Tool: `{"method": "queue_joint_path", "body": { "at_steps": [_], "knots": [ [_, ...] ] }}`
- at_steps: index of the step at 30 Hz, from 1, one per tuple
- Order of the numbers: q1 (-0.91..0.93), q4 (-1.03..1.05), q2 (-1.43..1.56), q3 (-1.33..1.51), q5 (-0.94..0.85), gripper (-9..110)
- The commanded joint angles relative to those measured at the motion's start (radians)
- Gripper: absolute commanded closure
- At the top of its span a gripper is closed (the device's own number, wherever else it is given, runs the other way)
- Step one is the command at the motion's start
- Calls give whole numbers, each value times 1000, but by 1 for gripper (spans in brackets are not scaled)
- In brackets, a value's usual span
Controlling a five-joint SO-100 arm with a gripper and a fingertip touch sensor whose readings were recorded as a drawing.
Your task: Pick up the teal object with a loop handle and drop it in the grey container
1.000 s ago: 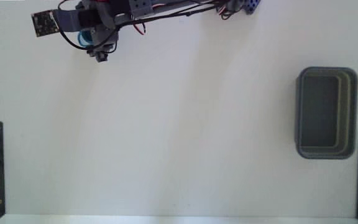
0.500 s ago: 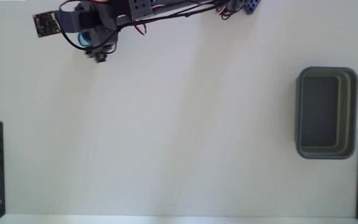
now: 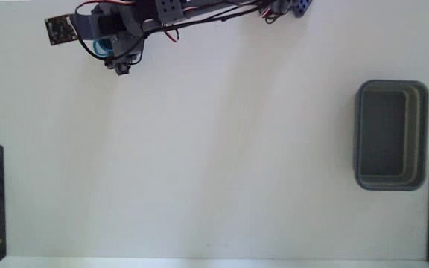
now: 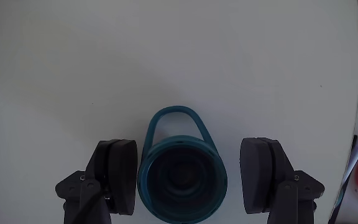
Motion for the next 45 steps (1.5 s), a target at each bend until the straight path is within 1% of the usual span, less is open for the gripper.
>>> {"method": "queue_joint_path", "body": {
  "at_steps": [1, 18, 45],
  "knots": [
    [9, -36, 30, 18, 5, -9],
    [9, -72, 23, 47, 5, -9],
    [9, -72, 23, 47, 5, -1]
  ]
}}
